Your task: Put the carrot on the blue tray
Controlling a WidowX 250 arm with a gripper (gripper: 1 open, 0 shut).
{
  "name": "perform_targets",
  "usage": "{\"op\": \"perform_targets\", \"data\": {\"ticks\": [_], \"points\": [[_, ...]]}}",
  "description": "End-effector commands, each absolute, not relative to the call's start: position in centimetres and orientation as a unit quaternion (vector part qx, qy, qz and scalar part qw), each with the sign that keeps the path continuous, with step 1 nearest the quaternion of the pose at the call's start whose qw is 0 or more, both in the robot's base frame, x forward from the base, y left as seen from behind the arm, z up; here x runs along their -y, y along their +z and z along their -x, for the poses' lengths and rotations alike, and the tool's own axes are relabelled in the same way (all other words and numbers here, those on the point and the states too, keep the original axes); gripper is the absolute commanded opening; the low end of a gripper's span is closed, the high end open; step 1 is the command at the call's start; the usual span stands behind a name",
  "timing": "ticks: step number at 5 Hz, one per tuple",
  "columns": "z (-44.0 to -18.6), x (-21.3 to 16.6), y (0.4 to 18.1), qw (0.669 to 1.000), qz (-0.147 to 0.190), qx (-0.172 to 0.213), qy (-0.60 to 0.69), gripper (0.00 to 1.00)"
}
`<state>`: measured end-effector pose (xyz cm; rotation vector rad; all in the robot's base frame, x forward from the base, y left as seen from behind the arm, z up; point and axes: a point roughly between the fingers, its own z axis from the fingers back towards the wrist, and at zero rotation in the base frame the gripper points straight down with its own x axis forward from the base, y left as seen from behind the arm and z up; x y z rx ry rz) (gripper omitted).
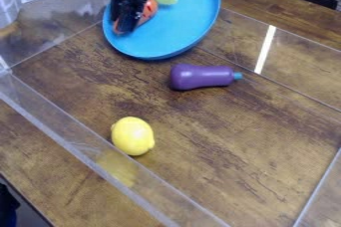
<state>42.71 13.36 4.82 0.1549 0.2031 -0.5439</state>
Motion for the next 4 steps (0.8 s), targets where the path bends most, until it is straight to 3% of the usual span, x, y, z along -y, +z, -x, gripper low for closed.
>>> {"op": "perform_targets", "data": {"ticks": [1,3,4], "points": [[-43.3,-13.3,9.2,0.956,-0.104,-0.057,-0.269,0.0],[-42.4,-15.6,9.9,0.957,-0.112,-0.062,-0.259,0.0],[-42.0,-16.2,8.9,0.954,-0.118,-0.064,-0.268,0.0]]}}
